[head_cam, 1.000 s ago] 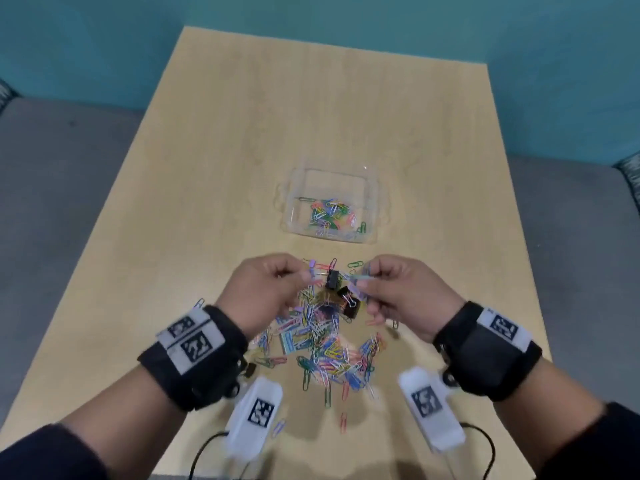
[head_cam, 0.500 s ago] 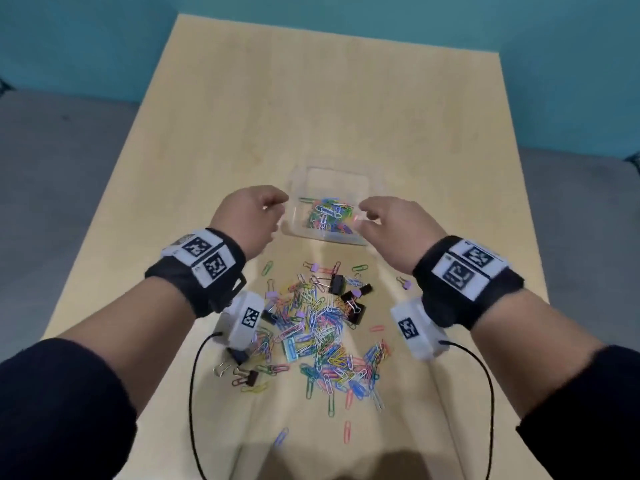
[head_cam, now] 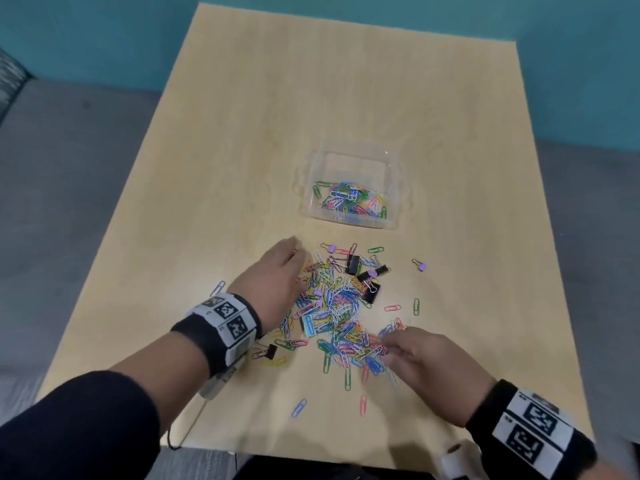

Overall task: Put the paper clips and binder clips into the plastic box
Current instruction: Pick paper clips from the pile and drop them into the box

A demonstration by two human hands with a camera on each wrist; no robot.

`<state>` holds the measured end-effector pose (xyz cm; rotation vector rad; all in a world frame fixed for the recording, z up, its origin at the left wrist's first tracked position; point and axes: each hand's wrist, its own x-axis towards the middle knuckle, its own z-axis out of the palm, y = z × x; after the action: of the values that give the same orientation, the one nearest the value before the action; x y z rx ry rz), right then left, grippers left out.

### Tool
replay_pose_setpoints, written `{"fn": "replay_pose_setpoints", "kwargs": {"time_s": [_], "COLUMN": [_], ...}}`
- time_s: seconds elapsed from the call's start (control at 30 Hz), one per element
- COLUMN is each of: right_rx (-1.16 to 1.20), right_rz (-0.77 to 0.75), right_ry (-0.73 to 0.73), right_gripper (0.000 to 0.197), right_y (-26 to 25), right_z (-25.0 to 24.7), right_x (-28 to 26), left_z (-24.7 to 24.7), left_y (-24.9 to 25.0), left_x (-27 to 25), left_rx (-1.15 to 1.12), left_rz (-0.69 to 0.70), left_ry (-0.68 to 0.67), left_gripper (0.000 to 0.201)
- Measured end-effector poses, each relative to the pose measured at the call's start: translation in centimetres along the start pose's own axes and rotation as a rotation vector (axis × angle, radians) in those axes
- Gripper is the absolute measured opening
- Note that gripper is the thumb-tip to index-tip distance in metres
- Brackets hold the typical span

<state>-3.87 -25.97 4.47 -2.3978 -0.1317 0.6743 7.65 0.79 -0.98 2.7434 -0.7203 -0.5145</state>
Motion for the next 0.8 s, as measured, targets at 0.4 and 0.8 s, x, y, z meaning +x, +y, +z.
{"fn": "replay_pose_setpoints", "kwargs": {"time_s": [0.4,0.8], "right_rx": [-0.103,-0.085], "right_rz": [-0.036,-0.059], "right_ry": [-0.053,-0.047], "right_gripper": [0.016,0.022], "right_y": [-0.7,-0.5], "right_z": [1.2,2.2], "right_x": [-1.3,-2.9], "left_z": [0.2,0.9], "left_y": [-2.7,-2.0], "left_x": [-5.3,-9.7], "left_rx": [0.091,0.132], "left_rz": [-0.168,-0.071], "left_ry": [0.103,0.253], "left_gripper": [0.05,0.044]}}
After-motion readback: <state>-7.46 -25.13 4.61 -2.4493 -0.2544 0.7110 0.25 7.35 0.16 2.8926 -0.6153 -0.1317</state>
